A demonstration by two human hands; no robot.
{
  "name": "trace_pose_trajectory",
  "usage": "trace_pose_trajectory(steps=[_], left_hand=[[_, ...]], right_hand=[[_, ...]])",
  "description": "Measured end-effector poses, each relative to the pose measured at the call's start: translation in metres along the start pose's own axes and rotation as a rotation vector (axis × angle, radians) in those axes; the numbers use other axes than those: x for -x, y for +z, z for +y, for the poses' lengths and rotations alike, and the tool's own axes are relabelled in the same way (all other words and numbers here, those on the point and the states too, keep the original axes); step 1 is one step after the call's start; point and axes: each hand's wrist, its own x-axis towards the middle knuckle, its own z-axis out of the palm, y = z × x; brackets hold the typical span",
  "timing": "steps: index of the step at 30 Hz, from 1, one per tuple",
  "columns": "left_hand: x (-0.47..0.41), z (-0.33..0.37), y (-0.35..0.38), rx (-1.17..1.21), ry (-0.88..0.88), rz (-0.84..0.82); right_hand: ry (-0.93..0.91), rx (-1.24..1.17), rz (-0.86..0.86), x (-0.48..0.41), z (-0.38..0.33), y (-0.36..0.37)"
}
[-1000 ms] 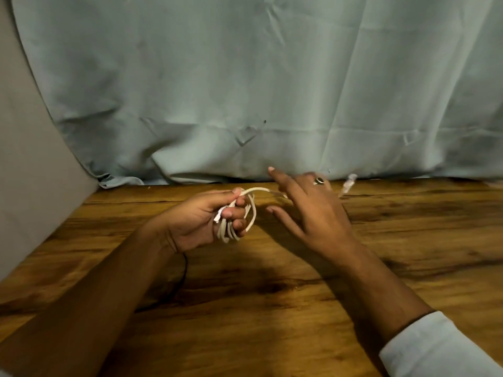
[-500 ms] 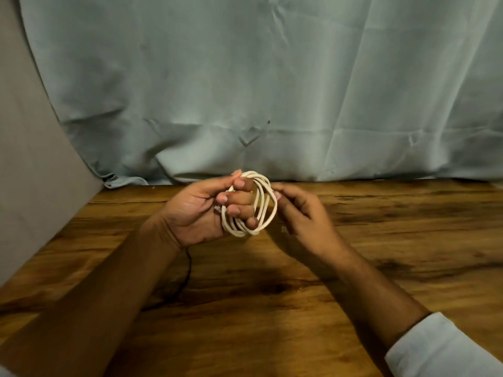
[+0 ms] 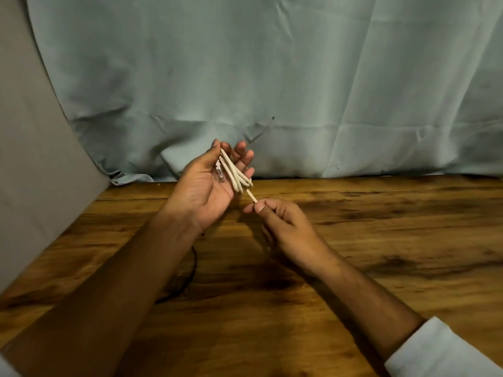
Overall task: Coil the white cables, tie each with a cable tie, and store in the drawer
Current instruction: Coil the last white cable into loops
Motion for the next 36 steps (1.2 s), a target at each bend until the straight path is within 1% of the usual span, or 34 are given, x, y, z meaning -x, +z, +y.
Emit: trace_pose_trajectory(steps=[3,5,9,13,16,18,20,22,24,26,29,32,36], left_hand=[[-0.005,-0.004,-0.006,-0.119,0.052,0.028],[-0.008,-0.006,-0.009,-0.199,0.074,0.037],[-0.007,-0.005,-0.009,-0.276,0.088,0.007],[-0.006,-0.004,-0.012,-0.342,0.052,0.016],[-0.002,-0.012,-0.014,-0.466,-0.036,0.050],[0.002,-0.020,-0.016,-0.590,-0.101,0.086],[0.002,-0.028,-0.020,-0.782,-0.115,0.089],[0.003,-0.032,-0.020,-0.884,-0.158,0.043],[0.005,-0.031,-0.019,-0.883,-0.252,-0.025],[0.007,-0.029,-0.020,-0.912,-0.302,-0.079],[0.007,-0.029,-0.022,-0.947,-0.286,-0.121],[0.008,-0.026,-0.021,-0.923,-0.279,-0.167],[0.012,-0.020,-0.020,-0.925,-0.325,-0.142]], right_hand=[[-0.189,0.407,-0.016,0.003,-0.005,0.003],[-0.229,0.594,-0.015,0.004,-0.005,0.003],[-0.279,0.720,-0.015,0.007,-0.011,-0.005],[-0.460,0.981,-0.067,0.009,-0.020,-0.005],[-0.588,1.214,-0.009,0.008,-0.031,-0.013],[-0.672,1.312,0.052,0.007,-0.037,-0.020],[-0.751,1.377,0.091,0.007,-0.040,-0.022],[-0.802,1.418,0.068,0.007,-0.040,-0.024],[-0.836,1.416,0.038,0.006,-0.038,-0.027],[-0.851,1.393,0.047,0.005,-0.035,-0.032],[-0.832,1.372,0.050,0.004,-0.032,-0.036],[-0.820,1.336,0.099,0.005,-0.030,-0.035],[-0.816,1.255,0.144,0.006,-0.030,-0.031]])
